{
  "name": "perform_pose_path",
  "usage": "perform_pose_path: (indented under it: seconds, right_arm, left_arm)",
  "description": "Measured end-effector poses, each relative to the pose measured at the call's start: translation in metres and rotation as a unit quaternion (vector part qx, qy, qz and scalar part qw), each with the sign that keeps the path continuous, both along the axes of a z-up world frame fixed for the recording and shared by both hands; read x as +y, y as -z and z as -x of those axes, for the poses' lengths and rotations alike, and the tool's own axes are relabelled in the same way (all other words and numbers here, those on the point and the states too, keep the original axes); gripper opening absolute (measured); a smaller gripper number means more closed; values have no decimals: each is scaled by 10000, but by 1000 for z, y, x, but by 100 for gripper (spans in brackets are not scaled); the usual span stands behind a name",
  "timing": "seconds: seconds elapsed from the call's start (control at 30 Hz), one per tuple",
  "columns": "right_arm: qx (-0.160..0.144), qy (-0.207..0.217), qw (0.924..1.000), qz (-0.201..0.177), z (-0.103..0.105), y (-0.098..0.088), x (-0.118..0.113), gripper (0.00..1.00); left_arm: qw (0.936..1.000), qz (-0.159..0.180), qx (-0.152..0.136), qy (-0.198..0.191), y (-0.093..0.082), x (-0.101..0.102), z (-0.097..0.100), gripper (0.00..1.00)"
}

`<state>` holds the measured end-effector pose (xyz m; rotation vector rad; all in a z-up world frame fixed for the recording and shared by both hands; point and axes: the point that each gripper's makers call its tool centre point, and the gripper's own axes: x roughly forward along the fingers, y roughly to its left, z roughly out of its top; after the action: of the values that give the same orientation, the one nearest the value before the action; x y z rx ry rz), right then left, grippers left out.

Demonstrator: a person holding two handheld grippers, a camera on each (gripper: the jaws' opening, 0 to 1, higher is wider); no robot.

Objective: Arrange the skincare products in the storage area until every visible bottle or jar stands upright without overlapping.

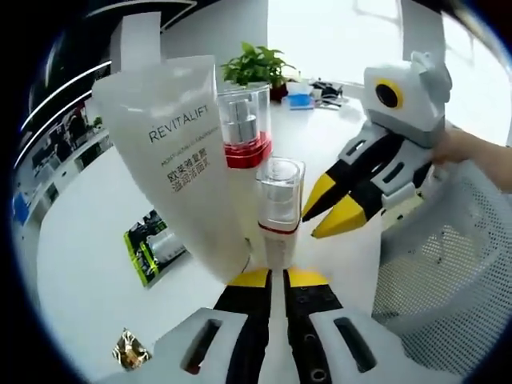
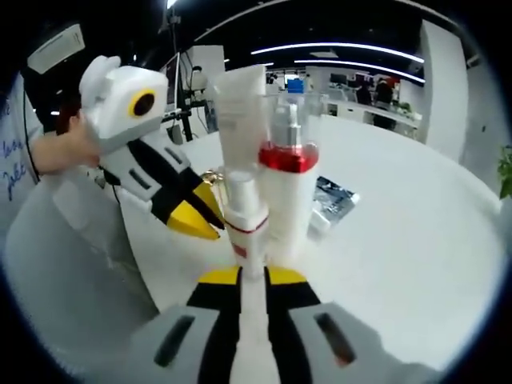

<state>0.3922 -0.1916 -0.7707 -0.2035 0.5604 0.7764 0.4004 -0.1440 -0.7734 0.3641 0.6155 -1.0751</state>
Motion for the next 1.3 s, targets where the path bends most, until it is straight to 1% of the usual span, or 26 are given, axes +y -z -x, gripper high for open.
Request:
perform_pose_path:
  seconds: [0.17,0.23,0.3,0.33,0.4,0.47,0.5,0.57,0.67,0.73,0.8,0.87,0.97,1.03,1.13,1.2,1.23,1.3]
  right_arm:
    - [-84,19,10000,-27,6,-18,4,16]
    - [-98,38,9999,-22,9,-24,6,19]
    - [-50,163,9998,-38,12,-30,7,24]
    - [-44,172,9998,-50,13,-31,7,26]
    - [-32,208,9997,-155,19,-40,11,30]
    - [-64,261,9995,-158,22,-45,13,34]
    - [-71,292,9994,-161,24,-48,14,35]
    - [-42,369,9992,-176,26,-50,15,39]
    - [-11,416,9991,-111,30,-51,17,44]
    - [-49,410,9991,-60,32,-52,19,47]
    - [-77,420,9991,-49,34,-54,22,52]
    - [-88,454,9989,-70,35,-56,23,56]
    - [-120,520,9985,-100,37,-59,25,64]
    - [-149,550,9983,-81,39,-61,26,68]
    - [-219,578,9981,-50,40,-64,26,77]
    - [-243,602,9979,-86,41,-66,26,81]
    - [-259,627,9976,-144,41,-69,26,84]
    - [-316,647,9972,-220,43,-73,28,88]
  left_arm:
    - [9997,236,-9,-31,-19,10,6,5]
    - [9995,301,-52,-51,-26,15,7,7]
    - [9992,377,-99,-117,-34,23,9,9]
    - [9991,392,-102,-133,-35,24,9,10]
    - [9988,435,-121,-193,-42,34,13,12]
    - [9985,429,-209,-266,-47,43,14,15]
    - [9983,417,-311,-268,-51,48,15,15]
    - [9976,461,-362,-361,-56,56,16,16]
    - [9971,485,-405,-423,-60,64,18,19]
    - [9966,480,-454,-499,-63,71,19,20]
    - [9962,476,-502,-523,-64,77,21,21]
    - [9957,516,-565,-525,-66,81,23,23]
    - [9950,601,-540,-579,-69,86,26,29]
    - [9944,607,-565,-659,-70,90,27,31]
    - [9935,612,-577,-768,-70,97,28,33]
    - [9932,591,-603,-805,-71,102,30,35]
    - [9928,566,-697,-793,-72,105,31,34]
    - [9921,576,-693,-874,-73,109,31,34]
